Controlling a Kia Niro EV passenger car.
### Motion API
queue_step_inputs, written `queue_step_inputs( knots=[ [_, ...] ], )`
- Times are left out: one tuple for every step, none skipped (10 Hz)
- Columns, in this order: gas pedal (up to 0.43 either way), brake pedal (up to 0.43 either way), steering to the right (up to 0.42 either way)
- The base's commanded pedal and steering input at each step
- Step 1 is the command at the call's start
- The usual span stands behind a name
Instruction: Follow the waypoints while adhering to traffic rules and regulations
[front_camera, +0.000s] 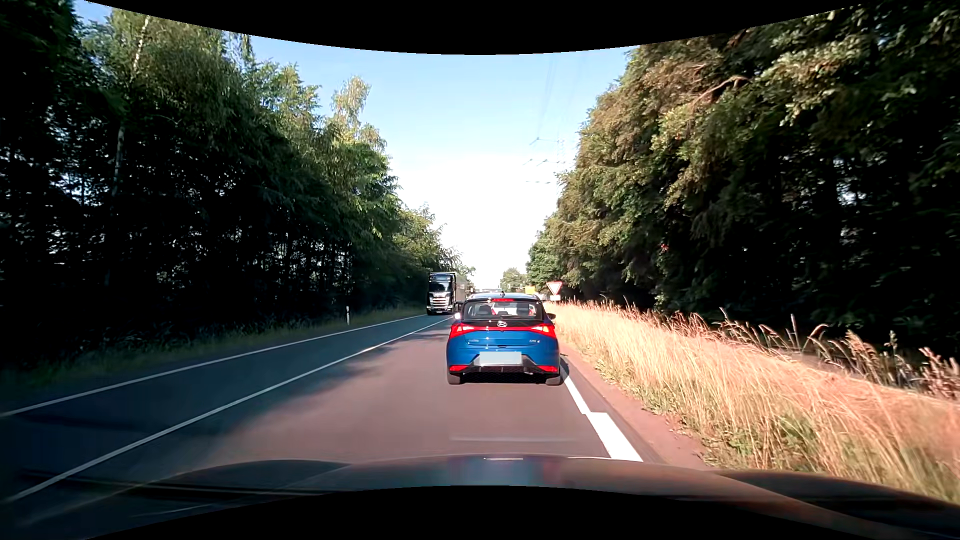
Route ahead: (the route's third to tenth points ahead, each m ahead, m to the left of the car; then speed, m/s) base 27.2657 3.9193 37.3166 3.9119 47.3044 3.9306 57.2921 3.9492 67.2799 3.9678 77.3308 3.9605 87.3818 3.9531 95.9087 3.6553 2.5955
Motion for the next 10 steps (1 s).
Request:
queue_step_inputs(
  knots=[
    [0.000,0.000,-0.006],
    [0.000,0.000,-0.006],
    [0.000,0.000,-0.006],
    [0.000,0.000,-0.006],
    [0.000,0.000,-0.006],
    [0.000,0.000,-0.006],
    [0.059,0.000,-0.006],
    [0.067,0.000,-0.006],
    [0.087,0.000,-0.006],
    [0.098,0.000,-0.006]
  ],
)
